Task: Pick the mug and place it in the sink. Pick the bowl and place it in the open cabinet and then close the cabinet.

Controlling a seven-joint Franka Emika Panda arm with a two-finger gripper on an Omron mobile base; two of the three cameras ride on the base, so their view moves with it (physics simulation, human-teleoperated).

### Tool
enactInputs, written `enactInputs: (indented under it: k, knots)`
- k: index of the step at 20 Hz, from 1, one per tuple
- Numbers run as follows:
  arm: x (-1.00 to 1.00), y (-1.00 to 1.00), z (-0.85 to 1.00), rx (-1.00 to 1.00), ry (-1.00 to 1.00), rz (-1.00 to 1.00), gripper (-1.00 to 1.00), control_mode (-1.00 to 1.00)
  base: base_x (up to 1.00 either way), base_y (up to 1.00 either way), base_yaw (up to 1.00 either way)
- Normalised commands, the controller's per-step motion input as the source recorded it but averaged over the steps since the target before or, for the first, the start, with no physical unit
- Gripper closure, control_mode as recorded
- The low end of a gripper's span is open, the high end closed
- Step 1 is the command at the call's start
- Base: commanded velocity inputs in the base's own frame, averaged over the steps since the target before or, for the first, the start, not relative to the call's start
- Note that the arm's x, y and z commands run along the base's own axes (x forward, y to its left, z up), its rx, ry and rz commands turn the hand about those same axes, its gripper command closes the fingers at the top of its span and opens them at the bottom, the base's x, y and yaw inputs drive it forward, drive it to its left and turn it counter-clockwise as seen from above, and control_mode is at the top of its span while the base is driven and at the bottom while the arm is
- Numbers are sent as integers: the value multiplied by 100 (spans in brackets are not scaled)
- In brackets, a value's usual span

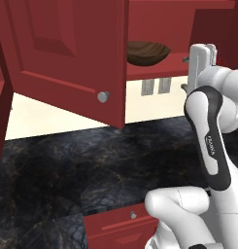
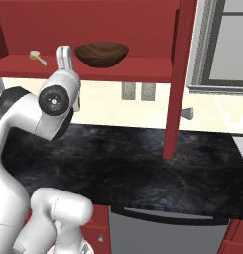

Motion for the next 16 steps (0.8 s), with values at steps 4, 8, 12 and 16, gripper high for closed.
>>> enactInputs:
  k: [4, 8, 12, 16]
  knots:
    - [-35, -16, 18, 0, 0, 0, -100, -100, 0, 0, 0]
    - [-47, -32, 20, 0, -3, 0, -100, -100, 0, 0, 0]
    - [-46, -23, 16, 0, -3, 0, -100, -100, 0, 0, 0]
    - [-47, -8, 14, 0, -4, 0, -100, -100, 0, 0, 0]
